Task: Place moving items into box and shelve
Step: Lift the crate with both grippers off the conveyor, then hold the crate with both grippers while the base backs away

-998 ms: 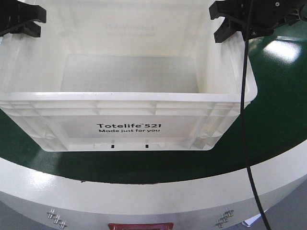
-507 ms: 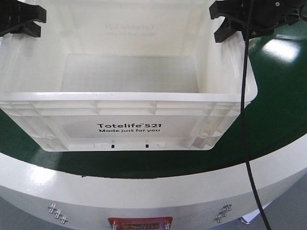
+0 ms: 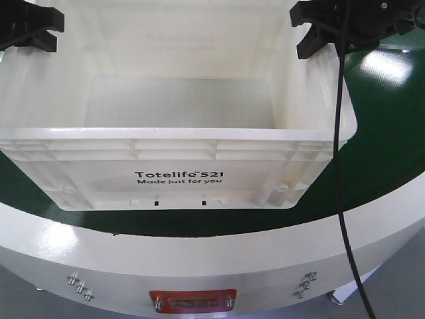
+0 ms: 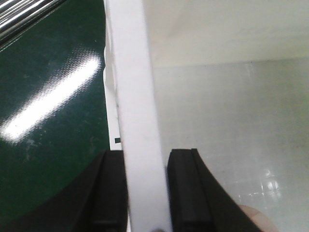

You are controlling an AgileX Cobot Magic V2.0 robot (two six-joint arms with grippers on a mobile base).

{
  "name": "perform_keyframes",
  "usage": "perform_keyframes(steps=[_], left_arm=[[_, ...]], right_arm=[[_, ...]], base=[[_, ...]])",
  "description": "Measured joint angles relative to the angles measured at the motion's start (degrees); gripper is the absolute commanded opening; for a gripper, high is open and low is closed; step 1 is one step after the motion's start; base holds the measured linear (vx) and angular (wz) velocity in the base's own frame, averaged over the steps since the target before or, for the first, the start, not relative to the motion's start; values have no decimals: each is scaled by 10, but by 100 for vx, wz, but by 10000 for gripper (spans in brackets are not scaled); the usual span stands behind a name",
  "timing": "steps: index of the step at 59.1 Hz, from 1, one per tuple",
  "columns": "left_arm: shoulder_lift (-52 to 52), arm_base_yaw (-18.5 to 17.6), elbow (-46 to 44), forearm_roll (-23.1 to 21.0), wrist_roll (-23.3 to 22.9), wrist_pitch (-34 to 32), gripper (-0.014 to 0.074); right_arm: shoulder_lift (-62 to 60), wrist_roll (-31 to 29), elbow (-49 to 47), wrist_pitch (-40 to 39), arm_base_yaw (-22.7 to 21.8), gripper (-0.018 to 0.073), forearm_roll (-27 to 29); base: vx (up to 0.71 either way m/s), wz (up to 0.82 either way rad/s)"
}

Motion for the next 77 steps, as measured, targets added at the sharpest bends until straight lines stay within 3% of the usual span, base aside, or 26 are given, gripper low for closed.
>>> perform_keyframes(steps=[49,64,77], left_arm=[[0,0,0,2,0,-1,-16],[0,1,0,14,-39,-1,-16],[0,1,0,15,-45,0,-16]], right_arm=[[0,0,0,0,-2,-11,9],[0,1,0,0,-3,-11,33],[0,1,0,-1,-6,-11,38]], base=[[0,0],[0,0],[0,0]])
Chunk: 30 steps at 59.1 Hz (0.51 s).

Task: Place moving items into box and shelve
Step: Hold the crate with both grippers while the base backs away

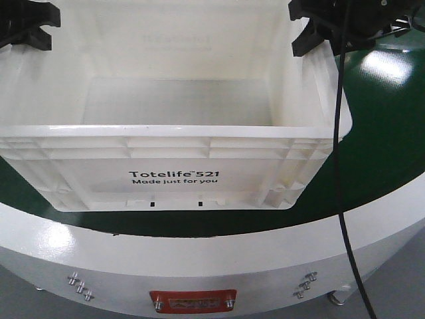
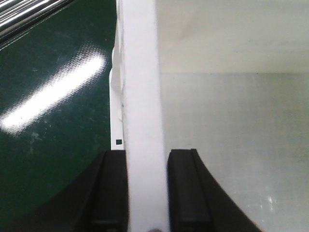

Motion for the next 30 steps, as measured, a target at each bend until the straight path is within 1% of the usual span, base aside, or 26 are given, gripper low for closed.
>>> perform_keyframes(steps=[30], left_arm=[[0,0,0,1,-2,0,-16]], right_arm=[[0,0,0,-1,0,-11,0]], base=[[0,0]])
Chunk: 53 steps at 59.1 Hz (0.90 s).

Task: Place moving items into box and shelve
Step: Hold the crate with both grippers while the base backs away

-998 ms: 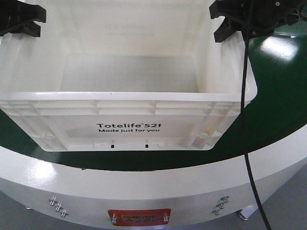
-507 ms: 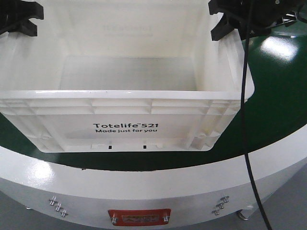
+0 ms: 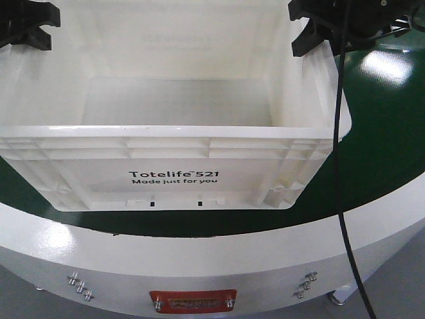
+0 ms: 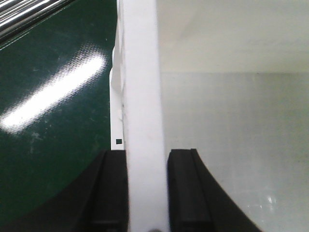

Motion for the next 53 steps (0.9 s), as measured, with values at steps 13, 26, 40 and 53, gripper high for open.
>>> perform_keyframes(steps=[13,26,40,53], left_arm=[[0,0,0,0,0,0,-16],[0,0,0,0,0,0,-16],[0,0,0,0,-1,0,-16],[0,1,0,1,-1,-1,-16]], right_arm=[[0,0,0,0,0,-11,0],[0,0,0,0,0,-11,0],[0,0,0,0,0,-11,0],[0,-1,0,0,0,-11,3]], base=[[0,0],[0,0],[0,0],[-3,0]])
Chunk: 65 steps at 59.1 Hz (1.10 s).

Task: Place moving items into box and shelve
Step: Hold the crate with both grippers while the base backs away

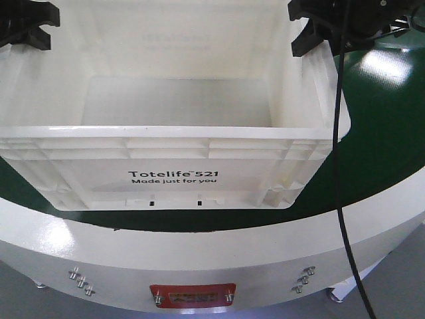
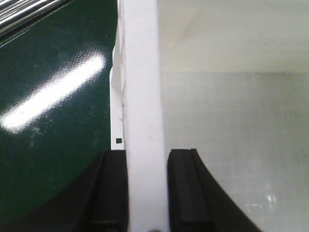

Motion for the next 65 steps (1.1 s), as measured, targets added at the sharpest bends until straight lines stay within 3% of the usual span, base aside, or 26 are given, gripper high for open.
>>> perform_keyframes(steps=[39,65], left_arm=[[0,0,0,0,-1,1,-16],[0,0,0,0,-1,0,-16]], right_arm=[[0,0,0,-1,0,-11,1],[0,0,0,-2,0,-11,1]], base=[[-13,-3],[-14,27]])
